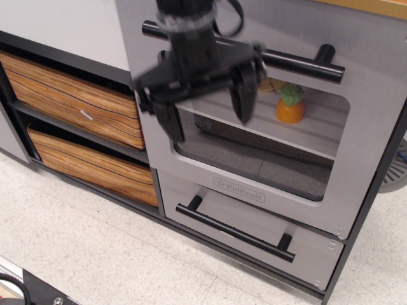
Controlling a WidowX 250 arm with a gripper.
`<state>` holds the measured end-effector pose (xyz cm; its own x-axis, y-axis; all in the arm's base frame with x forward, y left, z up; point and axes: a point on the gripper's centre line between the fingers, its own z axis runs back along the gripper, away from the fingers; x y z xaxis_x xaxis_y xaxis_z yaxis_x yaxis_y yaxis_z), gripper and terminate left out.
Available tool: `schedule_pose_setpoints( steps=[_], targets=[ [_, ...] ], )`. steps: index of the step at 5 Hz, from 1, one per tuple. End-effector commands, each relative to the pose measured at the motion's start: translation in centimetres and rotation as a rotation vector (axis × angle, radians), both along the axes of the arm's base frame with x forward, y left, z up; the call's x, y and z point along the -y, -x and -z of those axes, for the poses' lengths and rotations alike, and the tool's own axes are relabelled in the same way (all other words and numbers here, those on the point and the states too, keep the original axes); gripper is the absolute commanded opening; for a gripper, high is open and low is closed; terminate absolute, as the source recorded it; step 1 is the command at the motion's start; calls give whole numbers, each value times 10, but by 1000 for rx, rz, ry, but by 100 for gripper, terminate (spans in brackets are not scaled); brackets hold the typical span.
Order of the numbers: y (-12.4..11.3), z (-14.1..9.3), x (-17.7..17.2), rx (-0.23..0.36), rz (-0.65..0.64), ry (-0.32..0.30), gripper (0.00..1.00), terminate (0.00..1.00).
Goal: Open oven
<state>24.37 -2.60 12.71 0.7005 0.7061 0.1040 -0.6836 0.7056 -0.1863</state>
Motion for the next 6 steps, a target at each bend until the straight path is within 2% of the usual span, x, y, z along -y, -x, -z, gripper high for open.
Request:
schedule_pose_setpoints(
  steps=[1, 2, 3, 4, 5, 6],
  targets=[
    [-29, -42, -33, 206, -336, 52, 100, 0],
    [-47, -38, -46, 201, -432, 96, 100, 0],
    [-62, -32, -57, 250, -505, 132, 100, 0],
    [-71, -18, -63, 252, -545, 126, 100, 0],
    [-71, -9, -66, 242, -552, 110, 100, 0],
    [-58, -8, -64, 184, -502, 141, 100, 0]
  ],
)
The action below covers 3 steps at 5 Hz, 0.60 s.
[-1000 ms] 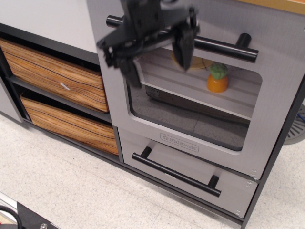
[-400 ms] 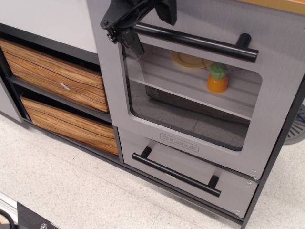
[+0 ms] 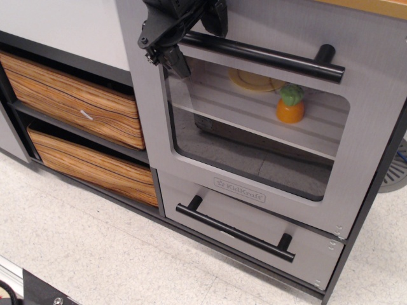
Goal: Open oven
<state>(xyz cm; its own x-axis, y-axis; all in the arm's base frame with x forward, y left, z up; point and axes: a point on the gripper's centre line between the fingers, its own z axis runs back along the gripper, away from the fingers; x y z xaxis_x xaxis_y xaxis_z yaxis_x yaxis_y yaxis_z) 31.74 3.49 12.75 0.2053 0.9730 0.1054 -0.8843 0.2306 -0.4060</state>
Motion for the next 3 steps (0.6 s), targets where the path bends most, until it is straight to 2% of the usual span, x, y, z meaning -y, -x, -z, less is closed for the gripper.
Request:
schedule_pose_setpoints(
  steps=[1, 3],
  targets=[
    [32, -13, -1, -19, 102, 40, 100, 0],
    [43, -20, 2, -8, 161, 47, 100, 0]
  ],
)
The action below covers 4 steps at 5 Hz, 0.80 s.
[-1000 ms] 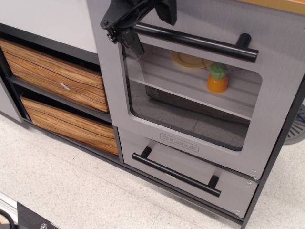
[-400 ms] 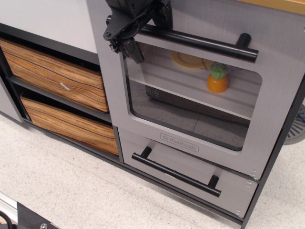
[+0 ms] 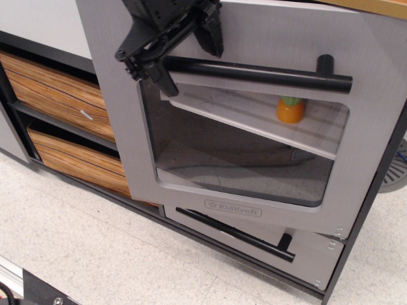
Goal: Open oven
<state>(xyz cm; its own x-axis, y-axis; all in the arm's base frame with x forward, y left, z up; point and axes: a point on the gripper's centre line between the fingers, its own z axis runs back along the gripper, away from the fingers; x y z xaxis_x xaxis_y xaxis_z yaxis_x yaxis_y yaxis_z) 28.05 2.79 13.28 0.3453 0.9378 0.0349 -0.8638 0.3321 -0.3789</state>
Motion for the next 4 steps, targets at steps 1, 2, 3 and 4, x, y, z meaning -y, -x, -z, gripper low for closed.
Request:
schedule_pose_setpoints(
  steps=[1, 2, 3, 4],
  targets=[
    [1, -23, -5, 53, 10, 0, 100, 0],
    [9, -37, -2, 58, 51, 31, 100, 0],
    [47, -44, 3, 31, 206, 53, 100, 0],
    [73, -16, 1, -50, 298, -28, 100, 0]
  ],
)
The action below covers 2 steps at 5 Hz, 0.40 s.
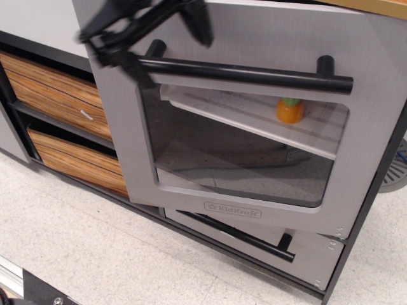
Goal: Open oven
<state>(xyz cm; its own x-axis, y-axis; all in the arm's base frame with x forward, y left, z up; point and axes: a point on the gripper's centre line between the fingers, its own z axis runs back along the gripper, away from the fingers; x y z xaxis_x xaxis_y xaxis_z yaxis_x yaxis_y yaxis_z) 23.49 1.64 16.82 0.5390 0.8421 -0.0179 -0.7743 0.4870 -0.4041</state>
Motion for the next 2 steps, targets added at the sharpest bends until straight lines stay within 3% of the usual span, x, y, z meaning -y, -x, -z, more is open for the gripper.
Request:
schedule_pose_setpoints(
  steps=[1, 2],
  targets=[
    [34, 49, -31, -134, 79, -172, 100, 0],
    [41, 74, -60, -146, 119, -211, 100, 0]
  ],
)
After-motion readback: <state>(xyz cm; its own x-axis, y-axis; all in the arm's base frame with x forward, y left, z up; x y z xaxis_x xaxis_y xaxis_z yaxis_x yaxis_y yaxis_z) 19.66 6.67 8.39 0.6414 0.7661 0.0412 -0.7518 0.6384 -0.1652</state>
